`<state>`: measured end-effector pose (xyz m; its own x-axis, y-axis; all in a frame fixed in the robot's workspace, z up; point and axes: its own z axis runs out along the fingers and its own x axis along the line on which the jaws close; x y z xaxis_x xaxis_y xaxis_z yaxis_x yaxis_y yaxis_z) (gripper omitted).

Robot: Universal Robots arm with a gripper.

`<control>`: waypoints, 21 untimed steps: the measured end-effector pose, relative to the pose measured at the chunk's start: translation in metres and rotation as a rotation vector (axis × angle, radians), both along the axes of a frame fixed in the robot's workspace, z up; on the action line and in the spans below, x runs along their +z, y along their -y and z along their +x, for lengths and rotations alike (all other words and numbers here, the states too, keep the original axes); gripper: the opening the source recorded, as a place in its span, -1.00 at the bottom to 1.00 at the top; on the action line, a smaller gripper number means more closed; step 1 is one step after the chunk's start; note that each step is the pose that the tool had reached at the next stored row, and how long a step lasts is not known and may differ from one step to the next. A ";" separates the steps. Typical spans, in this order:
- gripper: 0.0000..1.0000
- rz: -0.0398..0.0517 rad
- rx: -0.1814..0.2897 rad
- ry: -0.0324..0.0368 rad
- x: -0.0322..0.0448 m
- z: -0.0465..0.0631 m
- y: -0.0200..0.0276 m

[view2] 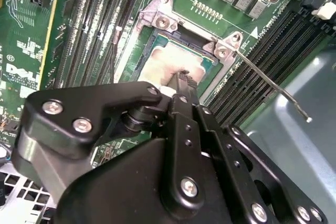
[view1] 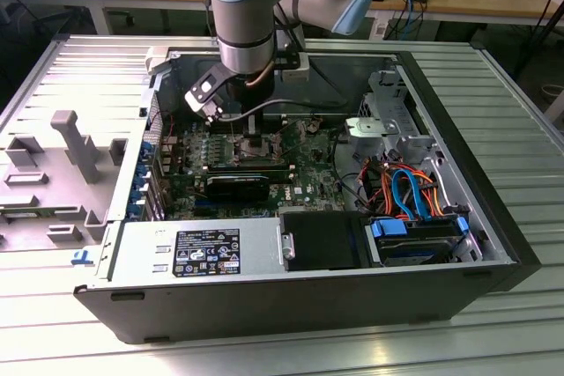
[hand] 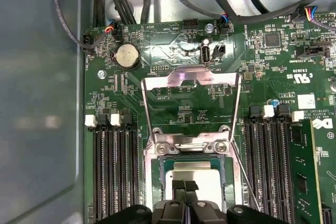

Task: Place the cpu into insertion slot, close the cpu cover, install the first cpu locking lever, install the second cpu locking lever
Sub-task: 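Place the cpu into insertion slot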

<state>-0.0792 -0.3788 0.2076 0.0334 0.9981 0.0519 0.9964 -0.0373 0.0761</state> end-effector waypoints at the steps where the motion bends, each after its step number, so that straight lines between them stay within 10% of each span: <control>1: -0.79 -0.0005 0.000 -0.0003 -0.0008 0.000 0.0024; 9: -0.79 -0.0006 0.000 -0.0019 -0.0048 0.000 0.0051; 14: -0.79 -0.0006 0.000 -0.0016 0.0117 0.000 0.0051; 16: -0.79 -0.0207 0.000 -0.0024 0.0135 0.000 0.0051; 18: -0.79 -0.0719 0.000 -0.0068 0.0135 0.001 0.0051; 19: -0.79 -0.1006 0.003 -0.0187 0.0134 0.002 0.0051; 21: -0.79 -0.1013 0.007 -0.0792 0.0133 0.006 0.0050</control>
<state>-0.0734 -0.3838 0.2209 0.0263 0.9983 -0.0517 0.9997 -0.0263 0.0002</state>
